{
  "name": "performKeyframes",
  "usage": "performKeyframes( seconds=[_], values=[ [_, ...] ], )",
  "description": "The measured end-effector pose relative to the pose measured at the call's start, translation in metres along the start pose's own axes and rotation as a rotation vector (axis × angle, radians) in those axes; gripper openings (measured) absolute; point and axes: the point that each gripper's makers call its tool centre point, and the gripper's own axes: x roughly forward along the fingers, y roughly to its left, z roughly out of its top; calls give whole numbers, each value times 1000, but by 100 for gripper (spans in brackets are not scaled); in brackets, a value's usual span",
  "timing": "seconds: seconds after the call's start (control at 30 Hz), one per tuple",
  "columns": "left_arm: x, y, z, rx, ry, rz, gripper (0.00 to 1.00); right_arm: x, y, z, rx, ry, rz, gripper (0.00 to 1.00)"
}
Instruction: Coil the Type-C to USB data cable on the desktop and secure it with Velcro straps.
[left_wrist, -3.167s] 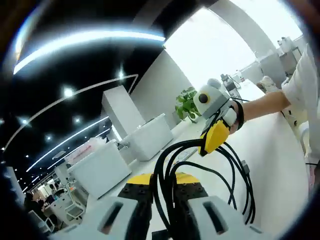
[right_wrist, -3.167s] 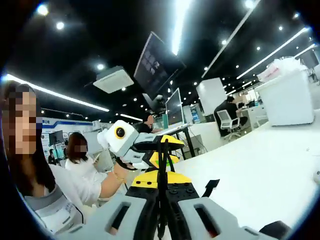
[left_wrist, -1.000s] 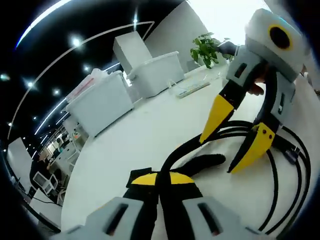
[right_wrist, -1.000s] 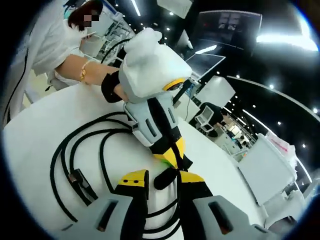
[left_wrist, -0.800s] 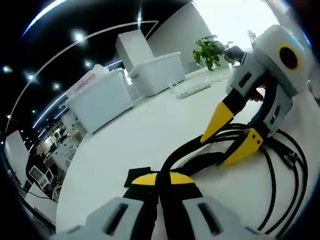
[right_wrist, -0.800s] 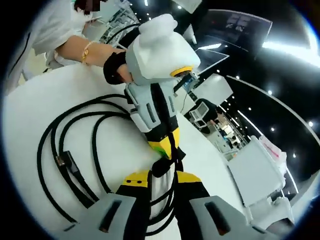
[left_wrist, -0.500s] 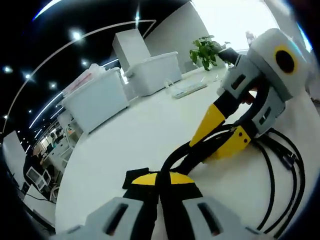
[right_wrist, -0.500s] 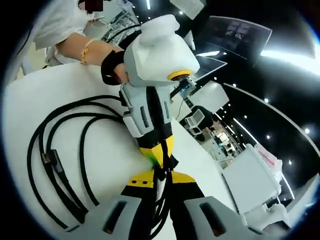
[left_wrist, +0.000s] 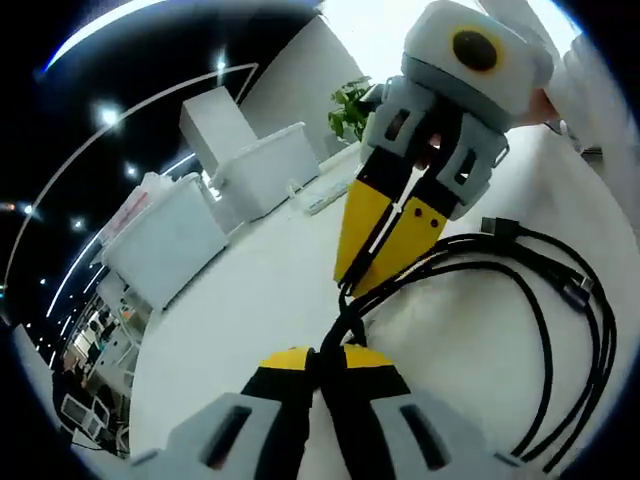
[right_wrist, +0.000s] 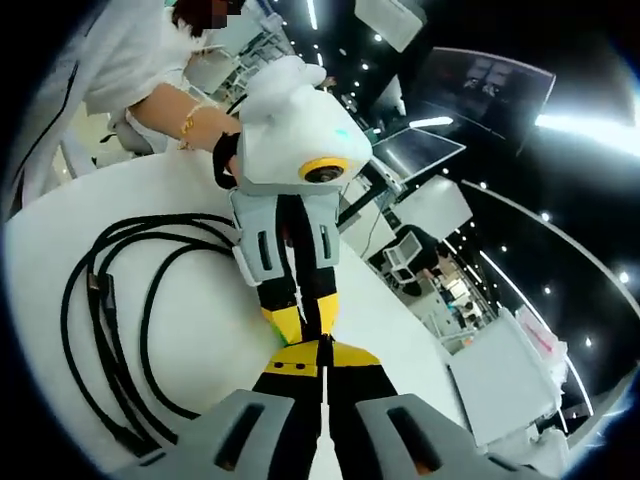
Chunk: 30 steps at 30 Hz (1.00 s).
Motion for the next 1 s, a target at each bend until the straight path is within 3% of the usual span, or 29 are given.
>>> performKeyframes(
  seconds=[0.2,0.4,0.47,0.53,0.63,0.73,0.8,0.9,1.0],
  values=[
    [-15,10,4,-93,-87,28,21,1,5,3,-7,3,12,1],
    [-34,48,7,-270,-205,179,16,4,1,4,14,-2,21,1],
    [-29,50,0,-248,-165,182,15,6,-1,4,23,-3,22,1],
    [-19,43,-8,-159,-97,172,14,9,-3,4,32,-2,20,1],
    [-9,33,-12,-97,-53,146,14,13,-4,1,61,1,31,1],
    [-5,32,-12,-83,-42,146,12,17,-7,0,73,5,37,1],
    [-4,30,-13,-91,-27,120,9,18,-12,1,64,5,34,1],
    [-1,24,-15,-40,4,73,5,25,-17,2,77,2,48,1],
    [0,23,-15,-24,14,55,5,38,-13,-2,125,15,117,1]
  ],
)
